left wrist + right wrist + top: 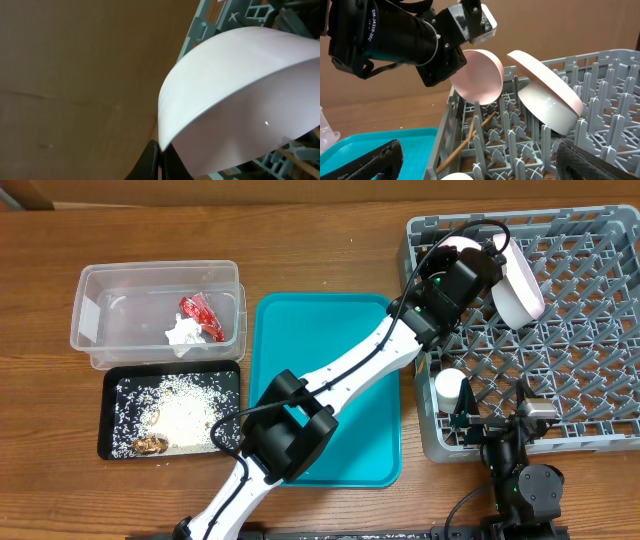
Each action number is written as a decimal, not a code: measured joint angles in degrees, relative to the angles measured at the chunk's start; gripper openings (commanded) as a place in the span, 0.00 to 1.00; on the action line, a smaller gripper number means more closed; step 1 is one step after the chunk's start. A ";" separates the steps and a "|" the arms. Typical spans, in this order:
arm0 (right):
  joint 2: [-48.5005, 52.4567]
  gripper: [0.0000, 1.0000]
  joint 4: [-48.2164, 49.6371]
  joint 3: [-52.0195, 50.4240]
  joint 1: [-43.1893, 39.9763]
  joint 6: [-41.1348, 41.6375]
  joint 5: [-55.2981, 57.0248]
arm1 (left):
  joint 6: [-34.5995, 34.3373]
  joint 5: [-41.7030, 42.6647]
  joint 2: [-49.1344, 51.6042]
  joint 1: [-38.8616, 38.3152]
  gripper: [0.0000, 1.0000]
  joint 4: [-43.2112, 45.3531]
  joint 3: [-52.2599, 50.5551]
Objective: Sort waste into correct bins and load items into the dishwasher
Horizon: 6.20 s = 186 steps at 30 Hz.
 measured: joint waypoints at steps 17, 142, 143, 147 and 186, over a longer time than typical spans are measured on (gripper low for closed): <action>0.00 1.00 -0.02 0.00 0.00 0.00 0.00 | -4.11 -9.70 -0.28 -5.53 1.00 -21.03 0.15; 0.00 1.00 -0.02 0.00 0.00 -0.02 0.00 | -58.12 37.70 -134.40 49.03 1.00 6.49 -118.60; 0.00 1.00 -0.02 0.00 0.00 -0.02 0.00 | -58.12 37.70 -134.40 49.03 1.00 6.49 -118.60; 0.00 1.00 -0.04 0.00 0.00 0.00 0.02 | -58.12 37.70 -134.40 49.03 1.00 6.51 -118.60; 0.00 1.00 -0.02 0.00 0.00 -0.02 0.00 | -58.12 37.70 -134.40 49.03 1.00 6.49 -118.60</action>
